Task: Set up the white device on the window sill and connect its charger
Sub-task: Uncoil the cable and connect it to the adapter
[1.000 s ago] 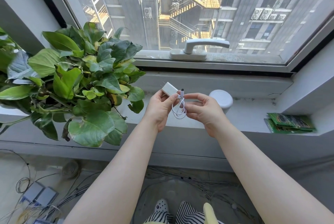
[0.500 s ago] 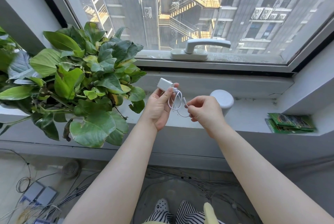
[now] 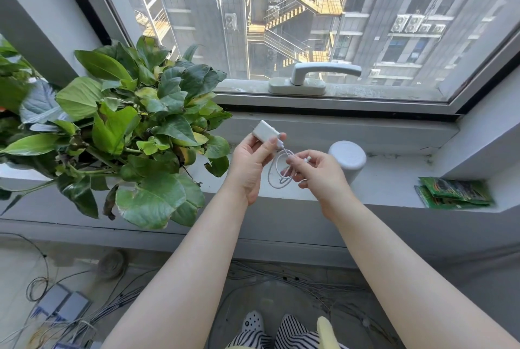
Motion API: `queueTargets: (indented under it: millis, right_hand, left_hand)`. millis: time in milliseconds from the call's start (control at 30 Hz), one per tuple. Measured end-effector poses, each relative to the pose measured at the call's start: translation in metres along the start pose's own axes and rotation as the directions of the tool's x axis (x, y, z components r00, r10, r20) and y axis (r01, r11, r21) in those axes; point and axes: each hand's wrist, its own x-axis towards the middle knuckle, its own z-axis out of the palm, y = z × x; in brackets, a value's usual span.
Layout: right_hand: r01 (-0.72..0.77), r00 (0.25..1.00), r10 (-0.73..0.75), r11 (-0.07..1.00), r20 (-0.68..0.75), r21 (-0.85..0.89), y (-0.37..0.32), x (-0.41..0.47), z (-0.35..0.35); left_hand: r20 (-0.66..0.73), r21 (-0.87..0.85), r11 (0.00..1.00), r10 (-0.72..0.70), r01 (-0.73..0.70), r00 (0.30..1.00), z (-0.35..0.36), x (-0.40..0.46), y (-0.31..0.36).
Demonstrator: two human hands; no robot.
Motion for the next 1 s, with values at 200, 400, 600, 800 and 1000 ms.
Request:
queueTargets:
  millis: [200,400,600,800,1000]
  right_hand:
    - [-0.037,0.999,0.038,0.98,-0.003,0.196,0.002,-0.004,-0.002]
    - [0.028,0.998,-0.016,0.977,-0.059,0.213,-0.003,-0.009,-0.01]
    - [0.052,0.995,-0.035,0.979,-0.09,0.197,-0.001,-0.01,-0.023]
    - [-0.031,1.0,0.029,0.958,0.011,0.284,-0.003,-0.005,-0.013]
    - [-0.03,0.998,0.015,0.975,0.069,0.222,-0.003,-0.006,-0.008]
  left_hand:
    - [-0.156,-0.059,0.997,0.036,-0.046,0.987,0.002,0.003,0.003]
    - [-0.167,0.075,0.997,0.003,0.01,0.986,0.004,0.002,-0.001]
    - [-0.224,-0.035,0.999,0.02,-0.029,0.974,0.003,0.006,0.002]
    - [0.012,-0.071,0.992,-0.102,0.102,0.995,0.015,-0.003,-0.001]
    - [0.019,-0.121,0.991,-0.051,0.053,0.998,0.018,-0.001,0.004]
